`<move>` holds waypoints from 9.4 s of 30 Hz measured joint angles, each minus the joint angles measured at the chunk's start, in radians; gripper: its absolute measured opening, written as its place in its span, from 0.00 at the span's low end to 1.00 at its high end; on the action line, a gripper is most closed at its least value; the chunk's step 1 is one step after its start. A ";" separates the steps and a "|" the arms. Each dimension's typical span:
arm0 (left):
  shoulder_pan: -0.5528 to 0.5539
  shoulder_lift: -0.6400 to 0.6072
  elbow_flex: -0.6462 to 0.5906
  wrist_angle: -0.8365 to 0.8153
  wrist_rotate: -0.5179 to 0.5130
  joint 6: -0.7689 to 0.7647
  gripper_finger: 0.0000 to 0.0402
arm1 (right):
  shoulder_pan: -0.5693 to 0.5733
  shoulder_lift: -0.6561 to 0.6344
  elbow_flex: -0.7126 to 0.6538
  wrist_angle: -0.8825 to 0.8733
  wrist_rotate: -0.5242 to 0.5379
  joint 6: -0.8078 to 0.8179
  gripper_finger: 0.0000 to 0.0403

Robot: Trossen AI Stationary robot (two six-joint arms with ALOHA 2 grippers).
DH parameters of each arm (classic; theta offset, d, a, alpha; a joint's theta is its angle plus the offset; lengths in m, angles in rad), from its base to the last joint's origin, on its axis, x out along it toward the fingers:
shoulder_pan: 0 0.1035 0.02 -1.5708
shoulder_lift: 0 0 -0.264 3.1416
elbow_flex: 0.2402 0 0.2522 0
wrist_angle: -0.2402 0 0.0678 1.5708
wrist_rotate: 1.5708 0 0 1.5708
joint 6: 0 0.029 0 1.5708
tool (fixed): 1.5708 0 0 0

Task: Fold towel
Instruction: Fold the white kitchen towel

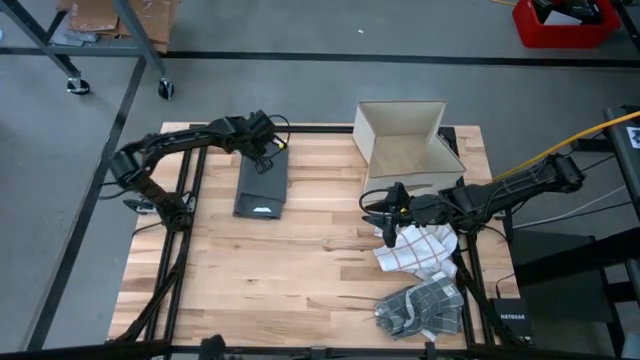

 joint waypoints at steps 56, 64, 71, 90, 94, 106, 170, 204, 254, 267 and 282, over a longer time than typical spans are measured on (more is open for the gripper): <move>-0.710 0.404 0.058 1.244 0.366 -0.050 0.41 | 0.000 -0.001 0.043 -0.024 -0.087 0.216 0.41; -0.692 0.397 0.060 1.213 0.366 -0.049 0.41 | 0.000 -0.001 0.043 -0.200 -0.311 0.554 0.41; -0.660 0.397 0.059 1.119 0.366 -0.091 0.41 | 0.000 0.000 0.043 -0.302 -0.449 0.704 0.41; -0.573 0.397 0.058 0.984 0.367 -0.182 0.41 | 0.017 0.444 0.309 -0.640 -0.629 0.781 0.41; -0.566 0.397 0.058 0.928 0.368 -0.106 0.41 | 0.043 0.571 0.442 -0.722 -0.602 0.778 0.41; -0.565 0.397 0.058 0.840 0.367 0.008 0.41 | 0.096 0.875 0.700 -1.049 -0.557 0.776 0.41; -0.567 -0.389 0.058 0.454 0.361 0.111 0.22 | 0.017 0.747 1.659 -1.231 0.525 -0.098 0.01; -0.639 -0.256 0.058 0.439 0.348 -0.114 0.29 | 0.019 0.636 1.647 -0.931 0.385 -0.344 0.01; -0.713 0.120 0.058 0.689 0.179 -0.331 0.49 | 0.019 0.656 1.646 -0.755 0.365 -0.443 0.01; -0.741 0.148 0.058 0.665 0.178 -0.326 0.11 | 0.019 0.656 1.646 -0.730 0.374 -0.481 0.01; -0.800 -0.082 0.058 0.236 0.178 -0.399 0.00 | 0.019 0.656 1.646 -0.734 0.455 -0.622 0.01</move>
